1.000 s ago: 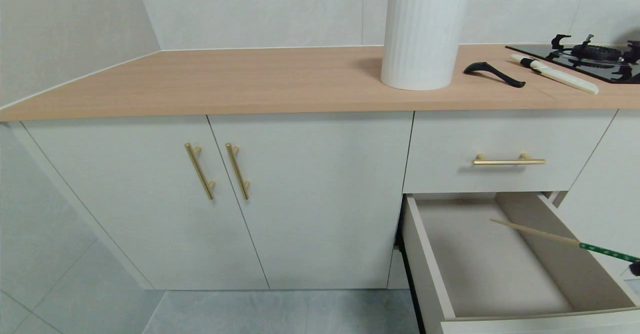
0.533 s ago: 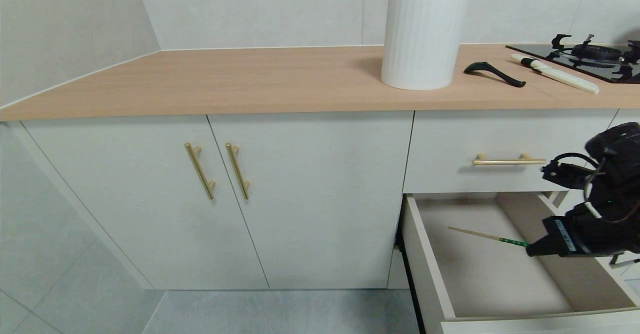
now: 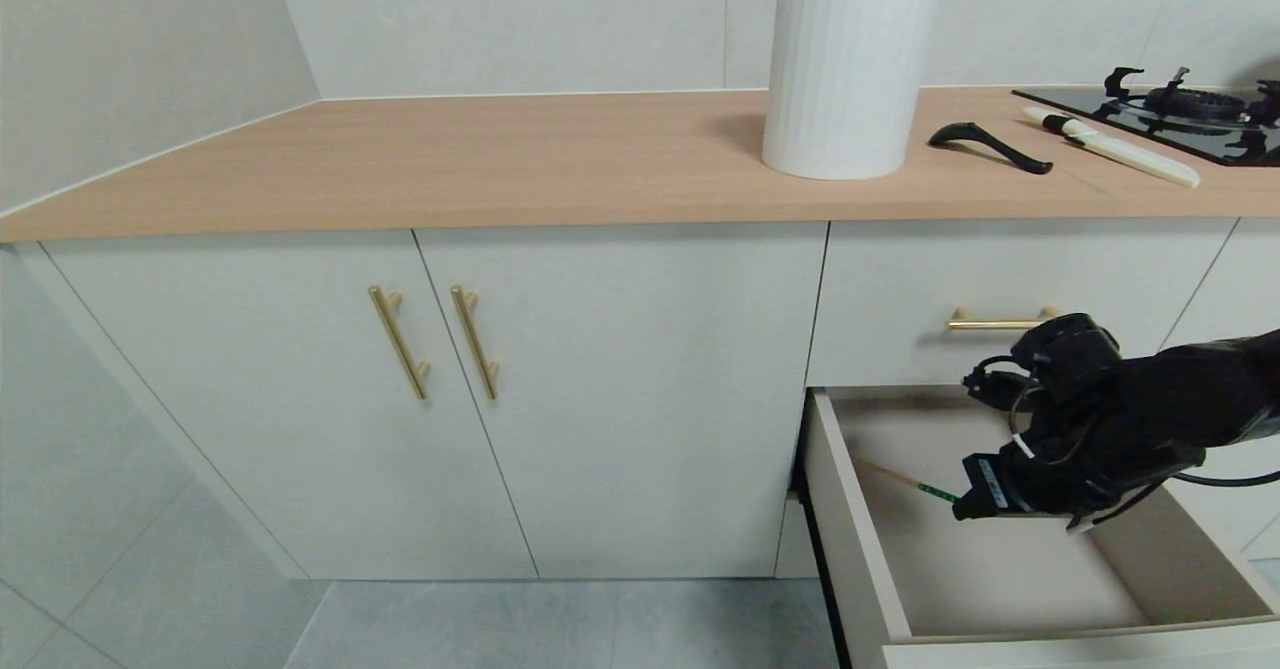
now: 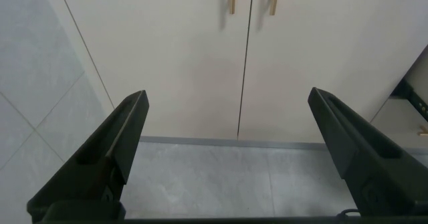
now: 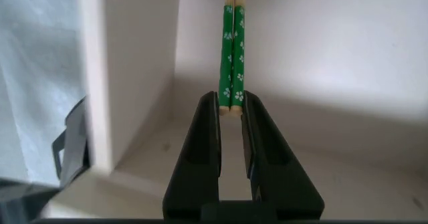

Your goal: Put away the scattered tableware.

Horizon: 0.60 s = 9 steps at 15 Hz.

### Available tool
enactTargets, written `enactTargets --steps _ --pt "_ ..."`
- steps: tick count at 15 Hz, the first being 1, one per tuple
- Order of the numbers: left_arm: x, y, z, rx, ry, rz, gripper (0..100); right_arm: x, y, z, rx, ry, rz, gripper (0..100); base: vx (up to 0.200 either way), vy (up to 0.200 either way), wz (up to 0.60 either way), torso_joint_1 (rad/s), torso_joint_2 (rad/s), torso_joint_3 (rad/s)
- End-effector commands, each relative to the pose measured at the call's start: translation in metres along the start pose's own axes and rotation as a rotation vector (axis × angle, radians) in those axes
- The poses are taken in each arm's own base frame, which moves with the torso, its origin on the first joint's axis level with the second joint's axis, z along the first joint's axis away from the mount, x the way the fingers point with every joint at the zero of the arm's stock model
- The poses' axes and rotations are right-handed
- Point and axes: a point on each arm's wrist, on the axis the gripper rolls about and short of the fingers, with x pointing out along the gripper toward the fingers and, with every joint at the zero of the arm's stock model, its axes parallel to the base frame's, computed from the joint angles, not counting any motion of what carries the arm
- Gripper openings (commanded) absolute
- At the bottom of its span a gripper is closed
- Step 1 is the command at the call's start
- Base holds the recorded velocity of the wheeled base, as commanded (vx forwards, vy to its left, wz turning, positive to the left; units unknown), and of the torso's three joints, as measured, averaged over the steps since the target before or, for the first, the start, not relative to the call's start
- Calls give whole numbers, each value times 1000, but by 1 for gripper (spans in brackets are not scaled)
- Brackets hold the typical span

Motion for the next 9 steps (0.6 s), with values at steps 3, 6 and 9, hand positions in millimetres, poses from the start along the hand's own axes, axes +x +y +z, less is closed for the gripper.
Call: enactTargets --steps 3,6,9 --pt "0 0 0 -1 1 0 100 42 -6 -4 1 42 -2 0 0 0 0 0 0 0" --pt "0 0 0 -1 1 0 100 58 -8 -6 -9 -13 3 0 0 0 0 0 0 0" --pt "0 0 0 -1 0 0 100 59 -9 -6 -11 -24 4 0 0 0 0 0 0 0"
